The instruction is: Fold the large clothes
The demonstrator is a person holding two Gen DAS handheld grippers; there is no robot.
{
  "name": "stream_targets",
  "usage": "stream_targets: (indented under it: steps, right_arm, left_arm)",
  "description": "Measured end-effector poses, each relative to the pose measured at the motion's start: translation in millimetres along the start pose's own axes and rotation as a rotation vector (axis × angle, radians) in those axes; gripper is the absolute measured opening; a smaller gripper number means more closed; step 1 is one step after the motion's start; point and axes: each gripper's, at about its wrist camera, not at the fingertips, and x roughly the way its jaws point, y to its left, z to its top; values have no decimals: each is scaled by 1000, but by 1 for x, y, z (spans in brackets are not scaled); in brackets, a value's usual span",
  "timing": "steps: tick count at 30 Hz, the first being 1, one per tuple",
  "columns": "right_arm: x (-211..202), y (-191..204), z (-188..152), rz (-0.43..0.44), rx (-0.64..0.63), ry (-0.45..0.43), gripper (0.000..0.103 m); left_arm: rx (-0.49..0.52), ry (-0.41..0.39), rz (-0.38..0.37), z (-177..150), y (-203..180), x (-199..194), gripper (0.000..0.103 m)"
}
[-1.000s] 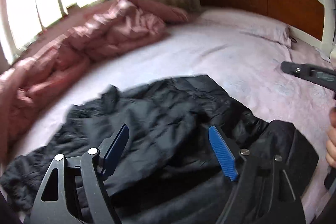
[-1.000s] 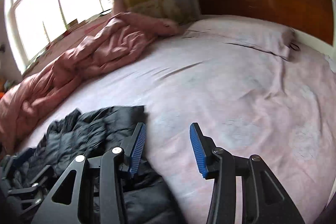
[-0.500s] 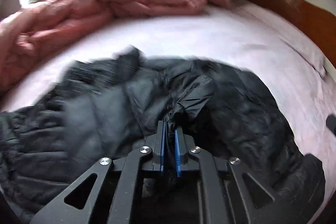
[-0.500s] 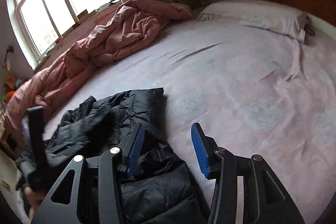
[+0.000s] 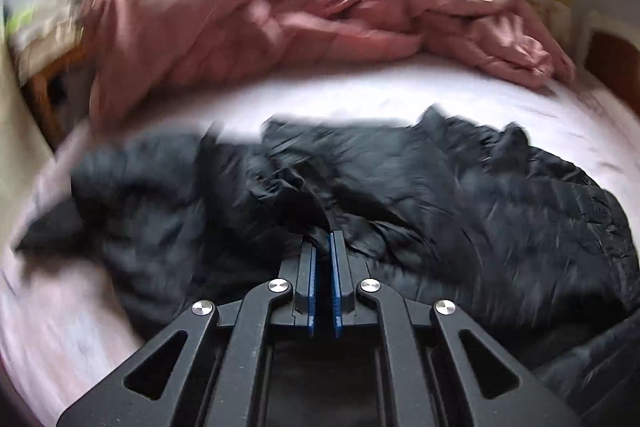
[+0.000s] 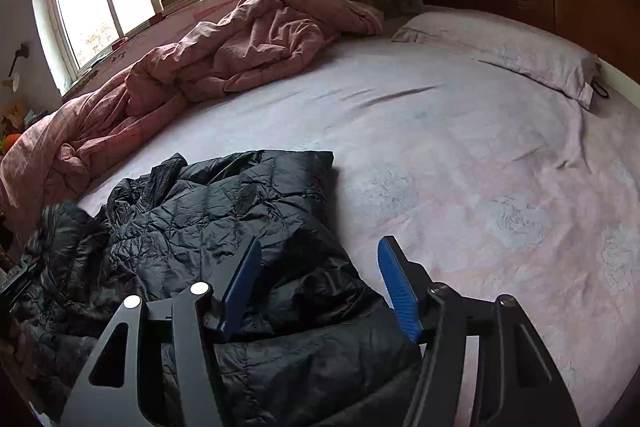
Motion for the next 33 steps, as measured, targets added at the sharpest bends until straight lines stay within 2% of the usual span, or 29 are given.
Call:
stream_targets:
  steps: [2,4,7,8,9,10,11,14,18,22,25,27,28,29,31,33]
  right_arm:
    - [3,3,-1,55,-3,31,63]
    - [7,6,-3,90,-4,56,63]
    - [12,6,-7,14,-1,40,63]
    - [14,6,-7,-7,-4,37,63]
    - [16,4,-7,-9,-6,43,63]
    - [17,3,-7,0,-5,52,63]
    - [17,2,-6,15,2,56,63]
    - [13,1,-5,45,3,37,63]
    - [6,9,-6,35,-40,-11,63]
    - [-6,20,-7,94,-86,-54,67]
    - [-18,29,-11,128,-129,-92,73]
    - [-25,35,-14,150,-150,-118,73]
    - [-29,37,-16,171,-165,-136,73]
    - [-31,40,-18,181,-184,-151,73]
    - [-32,44,-20,149,-199,-164,73]
    - [-31,45,-22,147,-195,-164,73]
  left_arm:
    - [-45,44,-33,-9,25,7,6]
    - [-45,42,-58,-15,32,4,7]
    - [-10,15,-49,-18,29,-5,14]
    - [6,-1,-38,-18,26,-8,29]
    - [23,-30,-39,-18,24,-14,39]
    - [39,-67,-56,-15,24,-18,59]
    - [56,-105,-85,-14,22,-25,68]
    - [104,-180,-188,-16,22,-53,69]
    - [112,-270,-227,-18,27,-87,76]
    - [130,-366,-231,-19,36,-119,90]
    - [154,-433,-217,-23,49,-138,91]
    - [169,-532,-170,-33,62,-153,95]
    - [153,-574,-158,-39,70,-158,101]
    - [125,-592,-168,-43,80,-161,102]
    - [72,-590,-218,-47,100,-161,102]
    - [23,-590,-212,-44,117,-160,102]
